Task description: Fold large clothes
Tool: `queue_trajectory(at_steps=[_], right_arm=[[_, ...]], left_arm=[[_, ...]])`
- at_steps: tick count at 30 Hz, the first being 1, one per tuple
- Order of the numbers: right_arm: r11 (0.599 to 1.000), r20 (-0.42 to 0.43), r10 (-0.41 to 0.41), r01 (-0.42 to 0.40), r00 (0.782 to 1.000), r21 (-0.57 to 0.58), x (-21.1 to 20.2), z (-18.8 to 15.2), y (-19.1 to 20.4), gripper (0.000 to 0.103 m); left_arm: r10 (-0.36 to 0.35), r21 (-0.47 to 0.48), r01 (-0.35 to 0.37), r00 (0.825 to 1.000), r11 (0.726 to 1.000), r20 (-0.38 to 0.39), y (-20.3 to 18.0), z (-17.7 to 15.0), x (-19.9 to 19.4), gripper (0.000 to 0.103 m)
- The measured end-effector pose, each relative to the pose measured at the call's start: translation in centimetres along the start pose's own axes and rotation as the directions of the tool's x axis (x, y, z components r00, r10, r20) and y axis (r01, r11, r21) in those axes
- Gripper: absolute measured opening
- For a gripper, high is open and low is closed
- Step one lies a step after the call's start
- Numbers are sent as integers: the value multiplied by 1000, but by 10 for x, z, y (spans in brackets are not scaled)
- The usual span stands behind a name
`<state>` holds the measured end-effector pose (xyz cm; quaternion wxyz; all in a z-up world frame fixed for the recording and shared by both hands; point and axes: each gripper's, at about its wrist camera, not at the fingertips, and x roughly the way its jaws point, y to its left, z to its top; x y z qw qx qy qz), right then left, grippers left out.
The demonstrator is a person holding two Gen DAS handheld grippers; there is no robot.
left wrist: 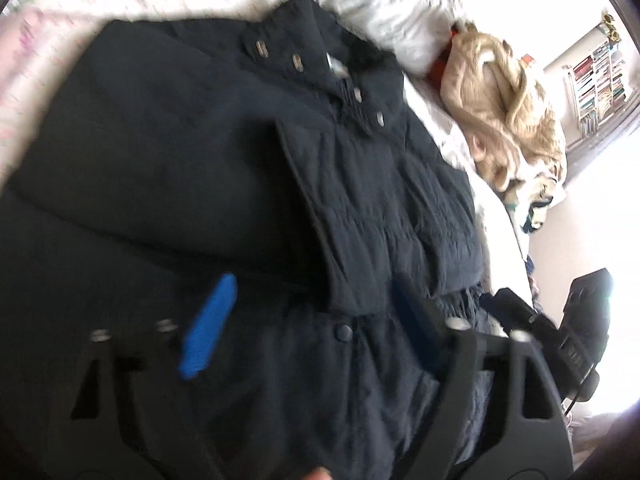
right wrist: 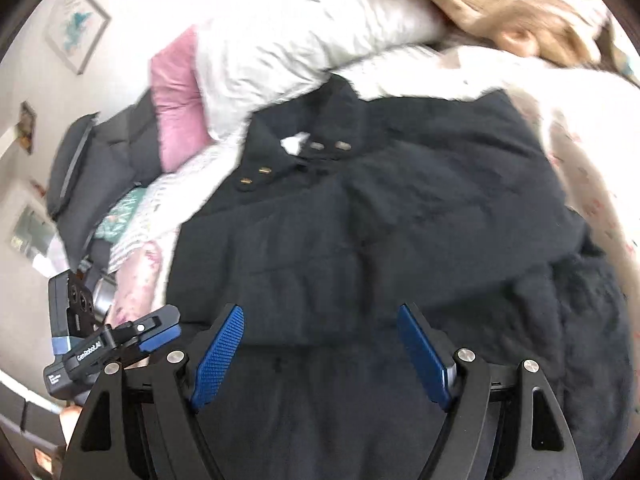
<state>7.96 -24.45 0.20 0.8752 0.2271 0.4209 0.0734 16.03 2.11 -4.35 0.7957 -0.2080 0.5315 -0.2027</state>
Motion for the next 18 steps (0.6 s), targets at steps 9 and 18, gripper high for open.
queue_trajectory(at_steps=[9, 18], right_arm=[[992, 113, -101, 108, 988, -65, -27, 17, -23, 80], [973, 156, -225, 229, 962, -11, -24, 26, -58, 80]], left_arm=[[12, -14, -12, 1000, 1000, 2, -24, 1, 17, 11], [368, 49, -385, 907, 922, 205, -23, 26, -4, 25]])
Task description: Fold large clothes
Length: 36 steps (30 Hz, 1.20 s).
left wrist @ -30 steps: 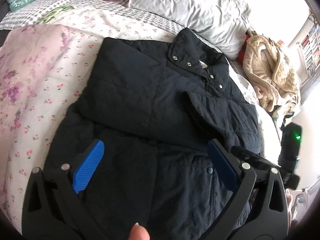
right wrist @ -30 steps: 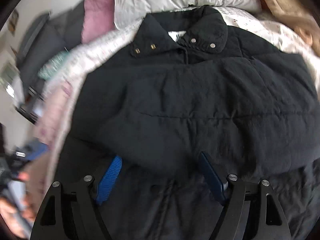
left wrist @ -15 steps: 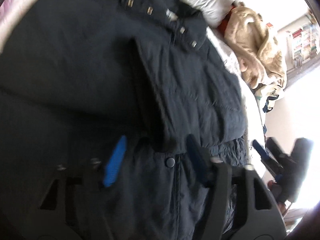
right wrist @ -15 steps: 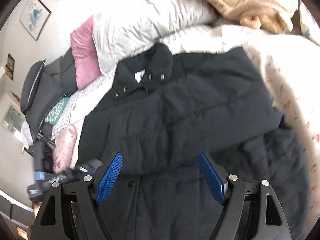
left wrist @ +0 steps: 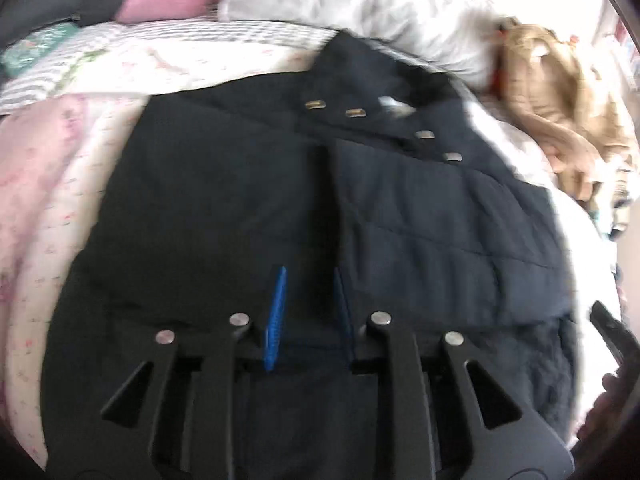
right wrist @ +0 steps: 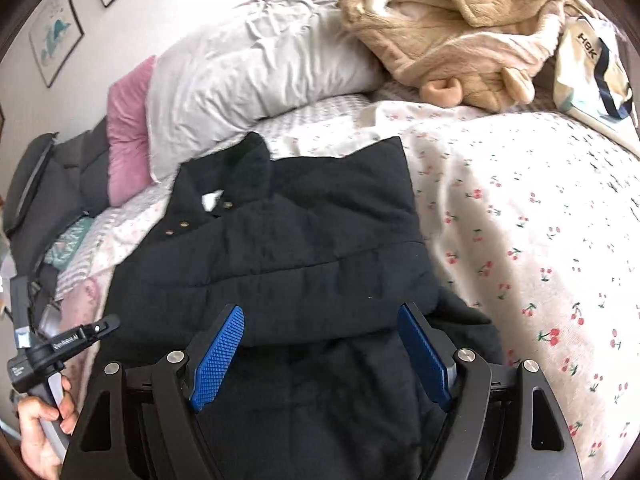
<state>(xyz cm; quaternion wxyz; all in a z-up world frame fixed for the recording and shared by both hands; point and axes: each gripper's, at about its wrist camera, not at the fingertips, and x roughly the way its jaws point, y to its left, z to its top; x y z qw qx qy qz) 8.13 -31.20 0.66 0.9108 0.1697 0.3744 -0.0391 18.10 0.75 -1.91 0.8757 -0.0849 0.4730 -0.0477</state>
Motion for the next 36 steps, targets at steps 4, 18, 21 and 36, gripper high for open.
queue_trajectory(at_steps=[4, 18, 21, 36], right_arm=[[995, 16, -78, 78, 997, -53, 13, 2, -2, 80], [973, -159, -223, 209, 962, -100, 65, -14, -28, 80], [985, -170, -168, 159, 971, -67, 47, -9, -31, 80], [969, -299, 230, -192, 926, 153, -70, -49, -77, 83]], left_arm=[[-136, -7, 138, 982, 990, 131, -1, 1, -16, 27], [-130, 72, 139, 984, 988, -121, -6, -22, 45, 47], [-116, 86, 127, 985, 988, -126, -3, -23, 29, 81], [-105, 175, 130, 984, 976, -144, 76, -61, -98, 102]])
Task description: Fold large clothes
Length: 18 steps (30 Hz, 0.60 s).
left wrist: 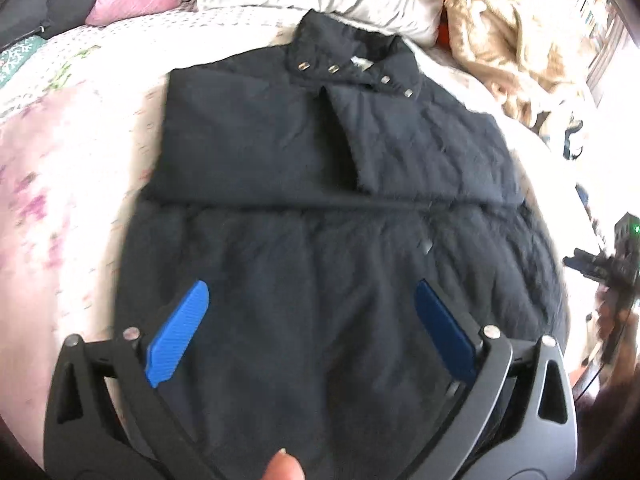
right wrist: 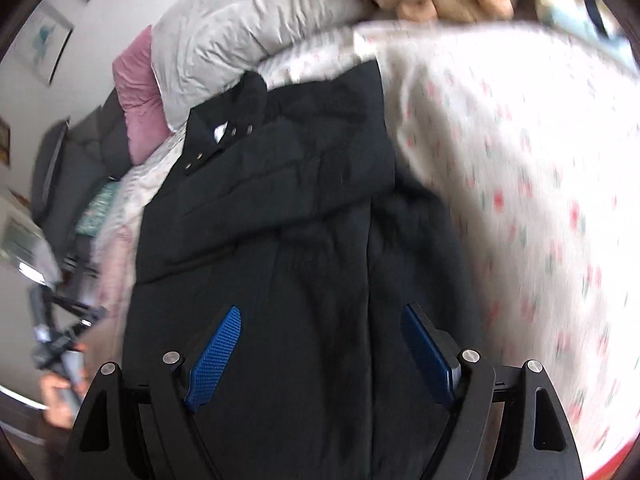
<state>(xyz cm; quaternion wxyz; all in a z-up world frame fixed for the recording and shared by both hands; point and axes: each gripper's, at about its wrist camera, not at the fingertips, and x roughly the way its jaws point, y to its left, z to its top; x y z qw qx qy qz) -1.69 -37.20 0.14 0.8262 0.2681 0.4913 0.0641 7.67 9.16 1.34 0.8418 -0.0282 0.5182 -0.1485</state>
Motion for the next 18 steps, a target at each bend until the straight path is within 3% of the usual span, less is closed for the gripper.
queue_trajectory(at_steps=[5, 10, 18], right_arm=[[1000, -93, -26, 27, 995, 14, -27, -29, -19, 83], [999, -159, -37, 42, 987, 25, -46, -69, -36, 83], [993, -189, 34, -12, 981, 115, -47, -119, -66, 83]], left_arm=[[-14, -113, 1, 994, 994, -110, 53, -37, -29, 102], [1, -123, -27, 979, 992, -204, 87, -92, -45, 102], [-95, -219, 41, 966, 975, -239, 112, -145, -40, 102]])
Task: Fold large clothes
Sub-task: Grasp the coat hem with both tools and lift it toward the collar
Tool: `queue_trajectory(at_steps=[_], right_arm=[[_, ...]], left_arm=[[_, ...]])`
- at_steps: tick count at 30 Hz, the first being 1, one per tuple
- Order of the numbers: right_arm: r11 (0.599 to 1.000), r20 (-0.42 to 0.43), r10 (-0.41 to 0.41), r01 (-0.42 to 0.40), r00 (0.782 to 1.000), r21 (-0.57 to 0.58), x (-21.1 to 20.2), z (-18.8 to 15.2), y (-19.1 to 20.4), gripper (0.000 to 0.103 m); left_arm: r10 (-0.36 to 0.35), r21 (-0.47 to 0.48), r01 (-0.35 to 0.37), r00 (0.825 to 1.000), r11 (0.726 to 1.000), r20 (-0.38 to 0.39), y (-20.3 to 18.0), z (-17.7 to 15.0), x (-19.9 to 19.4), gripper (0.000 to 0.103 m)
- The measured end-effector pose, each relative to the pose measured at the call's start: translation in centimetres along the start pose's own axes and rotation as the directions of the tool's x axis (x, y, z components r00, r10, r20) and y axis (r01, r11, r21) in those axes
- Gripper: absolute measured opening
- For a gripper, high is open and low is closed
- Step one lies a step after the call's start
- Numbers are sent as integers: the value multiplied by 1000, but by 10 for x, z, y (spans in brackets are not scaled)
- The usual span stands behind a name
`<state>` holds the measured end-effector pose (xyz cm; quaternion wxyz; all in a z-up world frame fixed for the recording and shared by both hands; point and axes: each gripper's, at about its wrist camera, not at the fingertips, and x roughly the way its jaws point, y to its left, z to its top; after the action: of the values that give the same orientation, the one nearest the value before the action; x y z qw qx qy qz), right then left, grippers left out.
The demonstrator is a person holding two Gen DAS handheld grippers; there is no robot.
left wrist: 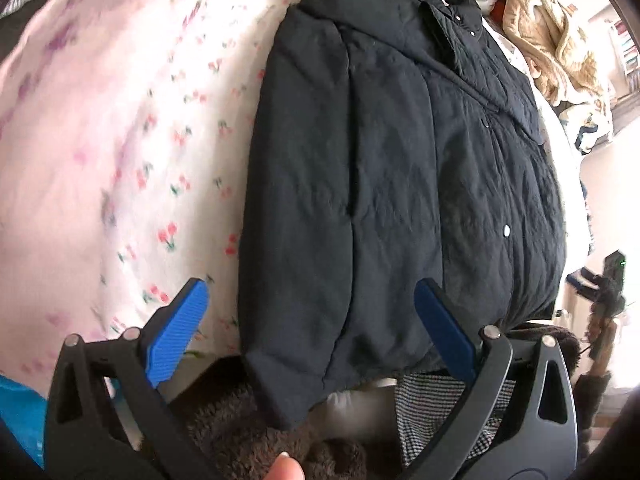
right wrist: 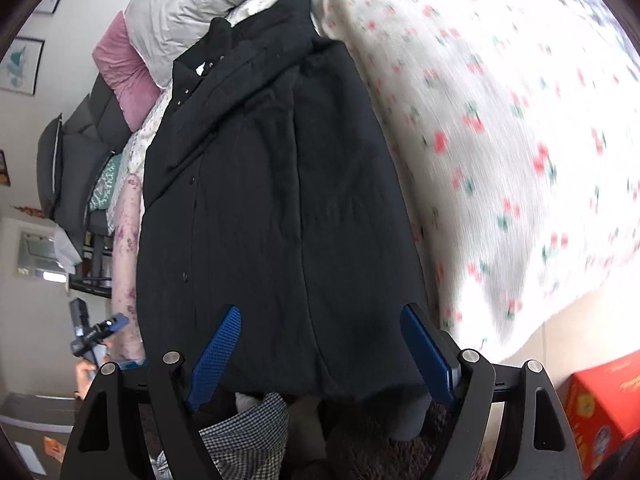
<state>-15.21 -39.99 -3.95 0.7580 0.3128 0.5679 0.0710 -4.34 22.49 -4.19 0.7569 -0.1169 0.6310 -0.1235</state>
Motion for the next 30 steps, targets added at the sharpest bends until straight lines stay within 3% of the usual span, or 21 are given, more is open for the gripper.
queue_trajectory(at_steps=[4, 12, 17, 23, 24, 25, 26, 28, 30], right_arm=[[998, -5, -34, 34, 999, 44, 5, -5, -13, 83], [995, -56, -59, 63, 997, 78, 40, 3, -15, 77], [992, -69, -123, 124, 990, 14, 51, 2, -3, 76], [995, -45, -95, 95, 994, 0, 38, -3, 0, 50], [996, -35, -85, 84, 996, -16, 33, -5, 3, 38], [997, -23, -77, 76, 997, -23, 29, -7, 5, 19], [998, -1, -56, 56, 998, -24, 24, -8, 7, 13], [998, 32, -27, 28, 999, -55, 17, -10, 17, 12], [997, 55, 1, 4, 998, -79, 12, -8, 32, 11]], left_arm=[[-70, -26, 69, 996, 997, -49, 3, -5, 15, 102], [-106, -90, 98, 989, 991, -98, 19, -9, 48, 102], [-99, -2, 99, 990, 995, -98, 10, -17, 49, 100], [-142, 34, 146, 985, 989, -94, 0, -26, 44, 70], [-144, 35, 148, 985, 988, -89, -2, -26, 43, 60], [-147, 34, 150, 986, 988, -84, -5, -26, 41, 49], [-151, 30, 154, 985, 988, -80, -7, -27, 41, 44], [-176, 19, 178, 982, 984, -65, -10, -25, 37, 26], [-215, 17, 215, 976, 976, -32, -17, -21, 27, 20]])
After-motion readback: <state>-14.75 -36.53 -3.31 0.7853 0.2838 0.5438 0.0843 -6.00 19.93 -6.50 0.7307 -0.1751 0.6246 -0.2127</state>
